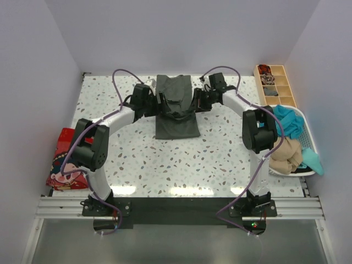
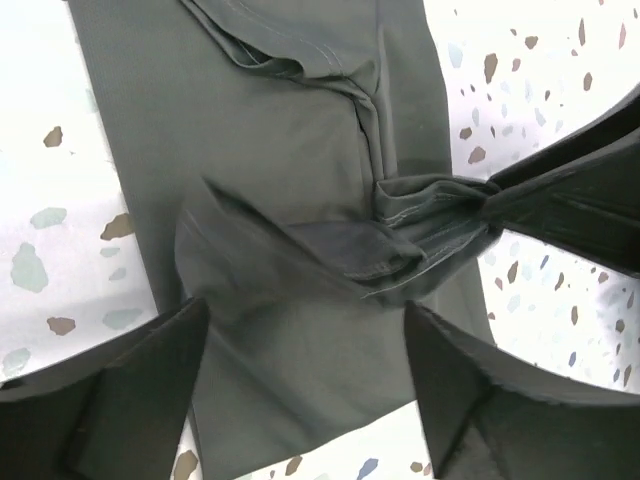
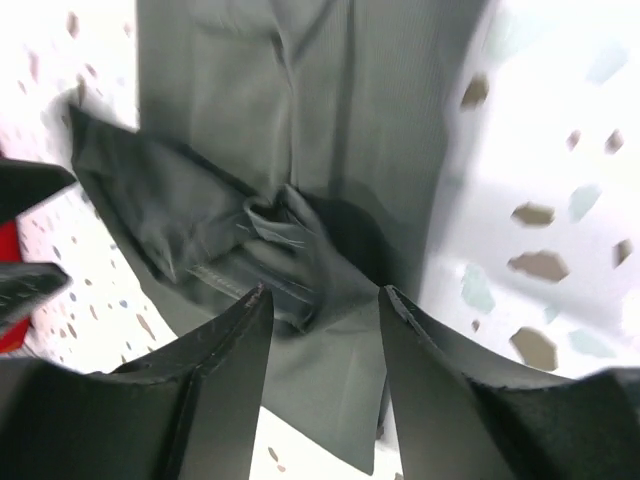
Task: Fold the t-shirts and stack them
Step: Fold the folded rectangular tshirt in 1/3 of the way
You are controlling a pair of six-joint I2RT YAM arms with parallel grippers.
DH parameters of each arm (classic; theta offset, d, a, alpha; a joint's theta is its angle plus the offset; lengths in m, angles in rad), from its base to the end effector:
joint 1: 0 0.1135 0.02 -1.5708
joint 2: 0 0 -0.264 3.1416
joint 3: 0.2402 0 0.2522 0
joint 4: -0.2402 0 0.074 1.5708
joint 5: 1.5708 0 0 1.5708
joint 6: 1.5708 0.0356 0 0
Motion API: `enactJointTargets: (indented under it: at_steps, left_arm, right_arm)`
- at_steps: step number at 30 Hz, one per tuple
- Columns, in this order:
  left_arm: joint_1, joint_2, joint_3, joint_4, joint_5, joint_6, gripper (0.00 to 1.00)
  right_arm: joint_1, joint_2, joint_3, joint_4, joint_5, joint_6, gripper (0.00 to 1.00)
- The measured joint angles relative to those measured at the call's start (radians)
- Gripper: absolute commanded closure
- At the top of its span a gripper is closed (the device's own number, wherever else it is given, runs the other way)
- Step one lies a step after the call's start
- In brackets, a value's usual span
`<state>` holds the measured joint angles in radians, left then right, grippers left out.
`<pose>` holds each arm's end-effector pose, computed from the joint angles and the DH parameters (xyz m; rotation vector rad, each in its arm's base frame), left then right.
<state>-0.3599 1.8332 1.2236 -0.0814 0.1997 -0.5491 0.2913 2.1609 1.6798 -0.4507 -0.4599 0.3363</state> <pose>0.3790 -0.1502 0.2080 -0.1113 2.3420 -0.6947 0.4504 0.1515 0.1877 -0.1401 2.5549 0.8285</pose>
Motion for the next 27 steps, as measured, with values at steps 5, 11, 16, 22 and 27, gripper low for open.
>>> enactJointTargets:
  at_steps: [5, 11, 16, 22, 27]
  left_arm:
    - [0.014, 0.017, 0.015, -0.012, -0.026, -0.001, 0.01]
    - [0.032, -0.023, 0.008, -0.013, -0.032, 0.019, 0.00]
    - [0.032, -0.089, -0.043, 0.043, 0.088, 0.017, 0.00]
    - [0.032, -0.028, -0.111, 0.230, 0.314, -0.039, 0.02]
    - [0.032, 0.119, -0.111, 0.388, 0.405, -0.096, 0.03]
  right_arm:
    - [-0.031, -0.006, 0.039, 0.032, -0.001, -0.001, 0.42]
    - [-0.054, -0.069, -0.004, 0.047, -0.046, 0.010, 0.42]
    - [-0.032, -0.130, -0.092, 0.087, -0.120, 0.039, 0.43]
    - [0.002, -0.094, -0.124, 0.157, -0.188, 0.090, 0.45]
    - [0.003, 0.026, -0.051, 0.182, -0.209, 0.102, 0.45]
